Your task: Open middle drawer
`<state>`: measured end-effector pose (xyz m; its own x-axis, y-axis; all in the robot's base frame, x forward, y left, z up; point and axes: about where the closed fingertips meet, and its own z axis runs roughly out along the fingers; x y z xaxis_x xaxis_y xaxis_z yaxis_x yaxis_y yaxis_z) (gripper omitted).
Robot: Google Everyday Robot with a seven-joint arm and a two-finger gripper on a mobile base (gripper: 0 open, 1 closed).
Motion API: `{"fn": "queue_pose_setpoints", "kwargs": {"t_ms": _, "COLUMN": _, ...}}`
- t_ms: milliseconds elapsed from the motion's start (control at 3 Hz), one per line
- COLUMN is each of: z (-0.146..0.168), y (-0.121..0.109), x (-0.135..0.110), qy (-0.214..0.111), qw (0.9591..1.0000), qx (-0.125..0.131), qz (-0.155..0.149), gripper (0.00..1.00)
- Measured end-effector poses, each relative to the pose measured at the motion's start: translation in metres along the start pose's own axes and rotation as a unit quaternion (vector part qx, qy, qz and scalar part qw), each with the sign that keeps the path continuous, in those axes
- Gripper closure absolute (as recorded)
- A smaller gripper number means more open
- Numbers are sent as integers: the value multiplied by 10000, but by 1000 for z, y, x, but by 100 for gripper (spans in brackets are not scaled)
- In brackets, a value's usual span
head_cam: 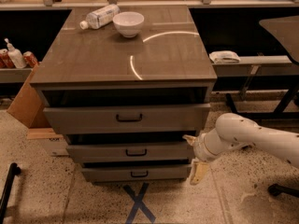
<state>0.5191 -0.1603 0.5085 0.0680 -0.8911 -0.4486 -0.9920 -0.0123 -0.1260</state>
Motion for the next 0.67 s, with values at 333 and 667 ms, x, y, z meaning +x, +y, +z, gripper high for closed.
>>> {"fn": "queue_pose_setpoints", "kwargs": {"t_ms": 333, "z": 0, "y": 0, "x": 0, "qy": 0, "qw": 10000, "qx": 0, "qz": 0, "gripper": 0}}
{"fn": "queue_pose_setpoints", "kwargs": {"t_ms": 667, "z": 26, "y": -8, "x": 3, "qy": -26, "qw": 9998, "qx": 35, "qz": -172, "gripper": 0}}
